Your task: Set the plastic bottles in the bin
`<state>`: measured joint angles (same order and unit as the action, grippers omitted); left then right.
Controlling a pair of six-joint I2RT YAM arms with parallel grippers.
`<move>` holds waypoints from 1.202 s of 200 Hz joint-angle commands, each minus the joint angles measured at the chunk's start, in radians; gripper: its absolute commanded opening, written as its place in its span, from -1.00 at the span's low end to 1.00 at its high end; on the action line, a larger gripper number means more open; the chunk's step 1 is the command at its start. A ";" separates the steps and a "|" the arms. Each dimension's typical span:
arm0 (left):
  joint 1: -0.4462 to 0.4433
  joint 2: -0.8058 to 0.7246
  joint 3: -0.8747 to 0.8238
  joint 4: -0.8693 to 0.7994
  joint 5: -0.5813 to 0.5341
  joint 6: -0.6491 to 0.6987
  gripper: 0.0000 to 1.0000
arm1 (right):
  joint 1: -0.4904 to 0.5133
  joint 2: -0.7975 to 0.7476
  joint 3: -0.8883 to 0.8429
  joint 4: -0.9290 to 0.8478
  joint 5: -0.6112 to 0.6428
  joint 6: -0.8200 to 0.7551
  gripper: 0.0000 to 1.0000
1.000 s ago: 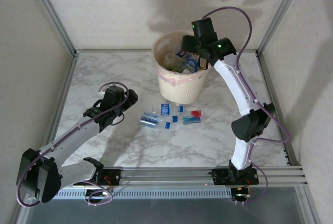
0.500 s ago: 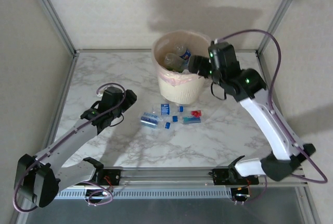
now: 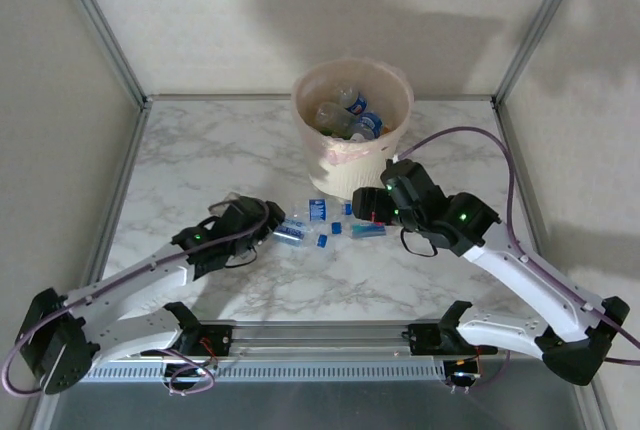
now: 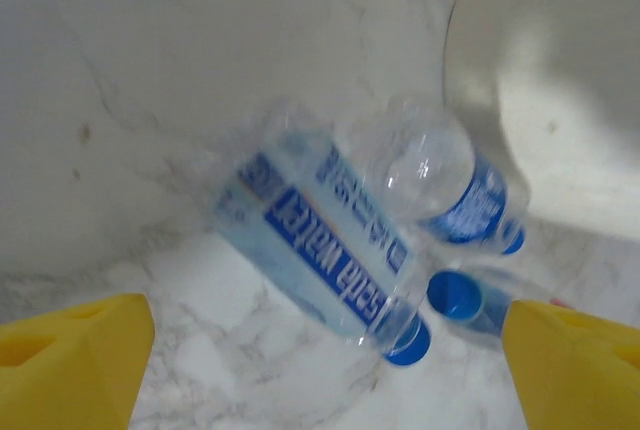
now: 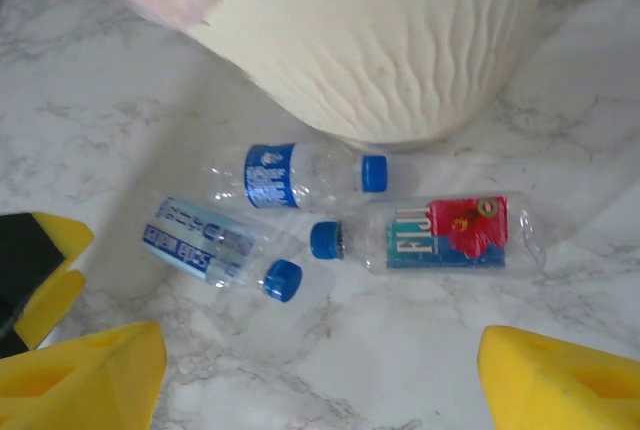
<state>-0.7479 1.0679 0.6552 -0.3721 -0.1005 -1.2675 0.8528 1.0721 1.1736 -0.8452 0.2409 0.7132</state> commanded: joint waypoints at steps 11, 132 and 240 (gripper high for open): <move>-0.055 0.072 0.024 -0.015 -0.067 -0.313 0.79 | 0.010 -0.018 -0.024 0.068 0.017 0.033 0.64; 0.061 0.344 0.138 0.073 -0.076 -0.310 0.79 | 0.011 -0.053 -0.112 0.162 0.002 0.031 0.65; 0.088 0.518 0.197 0.071 -0.031 -0.218 0.67 | 0.011 -0.045 -0.161 0.207 -0.012 0.042 0.65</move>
<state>-0.6659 1.5558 0.8227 -0.2951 -0.1402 -1.5105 0.8536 1.0363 1.0264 -0.6628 0.2306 0.7483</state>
